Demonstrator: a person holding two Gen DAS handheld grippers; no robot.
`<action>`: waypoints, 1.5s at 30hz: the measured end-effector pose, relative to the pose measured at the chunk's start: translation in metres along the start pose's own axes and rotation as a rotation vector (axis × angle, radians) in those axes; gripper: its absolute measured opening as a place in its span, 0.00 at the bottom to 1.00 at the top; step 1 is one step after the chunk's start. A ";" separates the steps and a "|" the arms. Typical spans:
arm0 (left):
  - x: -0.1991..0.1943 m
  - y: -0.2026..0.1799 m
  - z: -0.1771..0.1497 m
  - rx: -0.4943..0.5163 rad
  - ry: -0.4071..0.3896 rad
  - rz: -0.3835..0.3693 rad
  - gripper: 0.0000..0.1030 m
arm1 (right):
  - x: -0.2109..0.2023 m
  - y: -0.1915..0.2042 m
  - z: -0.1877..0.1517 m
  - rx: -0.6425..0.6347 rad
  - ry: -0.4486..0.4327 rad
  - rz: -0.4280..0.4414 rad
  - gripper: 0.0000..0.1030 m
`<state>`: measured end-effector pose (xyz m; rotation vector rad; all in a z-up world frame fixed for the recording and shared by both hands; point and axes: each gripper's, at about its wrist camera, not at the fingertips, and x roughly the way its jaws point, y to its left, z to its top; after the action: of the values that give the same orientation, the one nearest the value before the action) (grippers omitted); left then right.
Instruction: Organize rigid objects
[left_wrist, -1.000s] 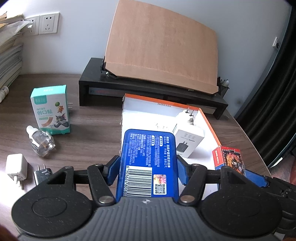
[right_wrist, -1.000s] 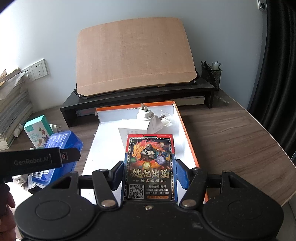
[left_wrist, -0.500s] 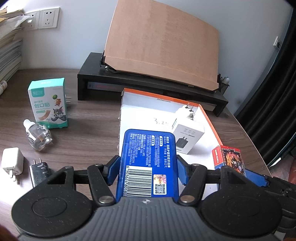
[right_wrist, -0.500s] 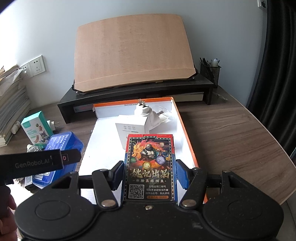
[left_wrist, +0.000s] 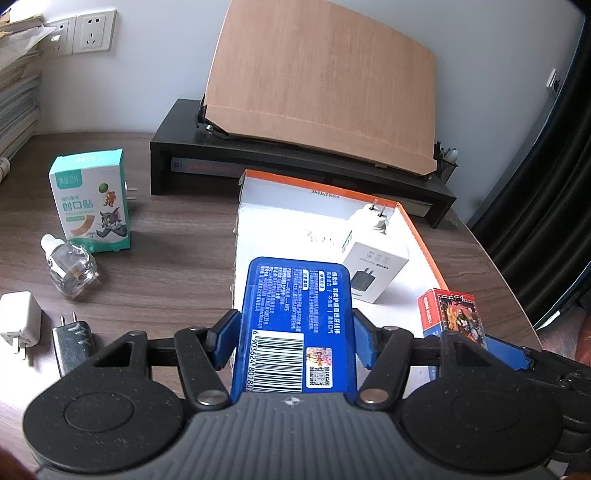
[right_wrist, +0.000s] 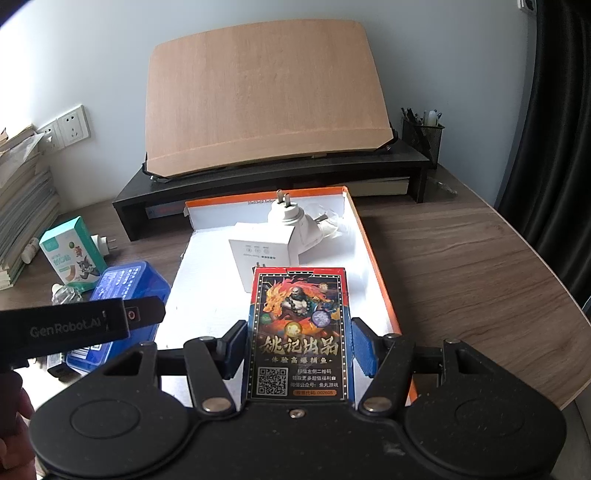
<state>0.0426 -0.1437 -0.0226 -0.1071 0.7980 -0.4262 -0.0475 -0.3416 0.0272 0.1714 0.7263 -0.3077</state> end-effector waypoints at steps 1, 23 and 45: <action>0.000 0.000 0.000 -0.002 0.002 0.000 0.61 | 0.001 -0.001 0.000 -0.001 0.003 0.002 0.69; 0.008 -0.002 0.000 0.000 0.011 0.007 0.61 | 0.008 -0.001 0.003 -0.010 0.011 0.007 0.69; 0.031 0.000 0.003 -0.003 0.063 0.008 0.61 | 0.034 -0.002 0.007 -0.014 0.057 0.000 0.69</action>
<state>0.0639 -0.1570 -0.0416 -0.0937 0.8609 -0.4219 -0.0200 -0.3524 0.0095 0.1670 0.7843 -0.2987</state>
